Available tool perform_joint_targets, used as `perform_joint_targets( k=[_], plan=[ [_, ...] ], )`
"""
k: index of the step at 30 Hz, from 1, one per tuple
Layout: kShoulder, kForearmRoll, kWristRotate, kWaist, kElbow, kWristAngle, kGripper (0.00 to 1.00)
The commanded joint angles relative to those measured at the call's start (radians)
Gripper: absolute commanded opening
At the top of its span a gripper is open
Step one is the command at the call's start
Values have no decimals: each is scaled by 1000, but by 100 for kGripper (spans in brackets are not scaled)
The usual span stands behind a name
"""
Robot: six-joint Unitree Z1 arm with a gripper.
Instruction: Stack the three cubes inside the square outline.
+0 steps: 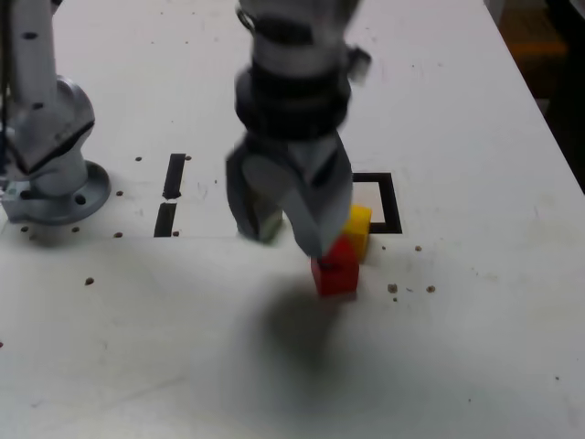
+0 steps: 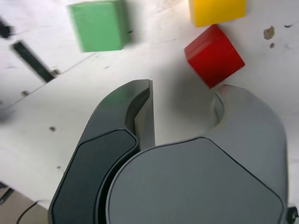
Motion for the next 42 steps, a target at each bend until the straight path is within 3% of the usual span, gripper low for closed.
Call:
perform_joint_targets(
  k=[1, 5, 10, 13, 16, 21, 24, 42],
  plan=[
    [-29, 53, -7, -2, -37, 24, 30],
    [-47, 115, -11, -2, -87, 57, 31],
    [0, 83, -12, -25, -98, 34, 78],
    [31, 49, -24, -41, -103, 25, 89],
    [60, 18, -65, -52, -95, 22, 92],
    [101, -74, -284, -54, 7, 15, 92],
    [118, -98, -345, -53, 29, 6, 92],
    [172, -211, -371, -46, 78, 10, 90]
  ],
)
